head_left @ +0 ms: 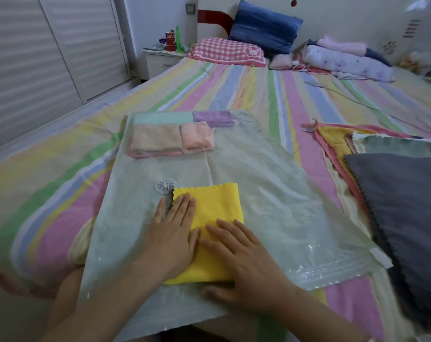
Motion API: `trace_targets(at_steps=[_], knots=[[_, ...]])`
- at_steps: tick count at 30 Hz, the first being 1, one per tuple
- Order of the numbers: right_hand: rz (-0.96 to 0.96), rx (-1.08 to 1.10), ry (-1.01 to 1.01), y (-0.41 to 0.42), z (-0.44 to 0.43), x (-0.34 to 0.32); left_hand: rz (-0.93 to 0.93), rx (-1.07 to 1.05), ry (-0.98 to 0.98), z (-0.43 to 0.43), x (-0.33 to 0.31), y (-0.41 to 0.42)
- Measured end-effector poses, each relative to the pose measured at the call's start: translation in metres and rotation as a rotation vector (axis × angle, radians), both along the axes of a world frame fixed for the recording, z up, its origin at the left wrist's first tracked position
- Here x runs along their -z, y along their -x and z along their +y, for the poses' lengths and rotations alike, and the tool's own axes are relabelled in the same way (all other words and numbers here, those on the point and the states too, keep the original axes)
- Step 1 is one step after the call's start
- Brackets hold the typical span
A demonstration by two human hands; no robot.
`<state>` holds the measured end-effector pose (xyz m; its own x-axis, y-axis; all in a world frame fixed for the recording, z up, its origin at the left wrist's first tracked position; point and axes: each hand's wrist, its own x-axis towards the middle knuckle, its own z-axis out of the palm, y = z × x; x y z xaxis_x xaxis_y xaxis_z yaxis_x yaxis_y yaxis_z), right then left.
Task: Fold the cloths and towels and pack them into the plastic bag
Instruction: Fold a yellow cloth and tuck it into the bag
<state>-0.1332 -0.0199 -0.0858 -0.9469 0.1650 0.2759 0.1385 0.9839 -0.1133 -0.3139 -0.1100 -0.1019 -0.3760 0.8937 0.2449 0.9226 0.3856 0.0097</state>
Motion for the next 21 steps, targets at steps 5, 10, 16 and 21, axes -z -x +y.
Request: trace_targets(at_steps=[5,10,16,21], knots=[[0.071,-0.094,-0.047,-0.008,-0.001,-0.01,-0.032,0.18,-0.146,-0.005,-0.017,-0.01],[0.055,-0.107,-0.157,-0.016,0.006,-0.008,-0.357,0.325,-0.285,-0.026,-0.032,-0.035],[0.088,0.057,0.111,-0.031,0.011,-0.037,-0.691,0.29,-0.193,-0.039,-0.044,-0.049],[0.348,0.247,0.33,-0.056,0.021,-0.06,-1.088,0.354,-0.223,-0.044,-0.049,-0.061]])
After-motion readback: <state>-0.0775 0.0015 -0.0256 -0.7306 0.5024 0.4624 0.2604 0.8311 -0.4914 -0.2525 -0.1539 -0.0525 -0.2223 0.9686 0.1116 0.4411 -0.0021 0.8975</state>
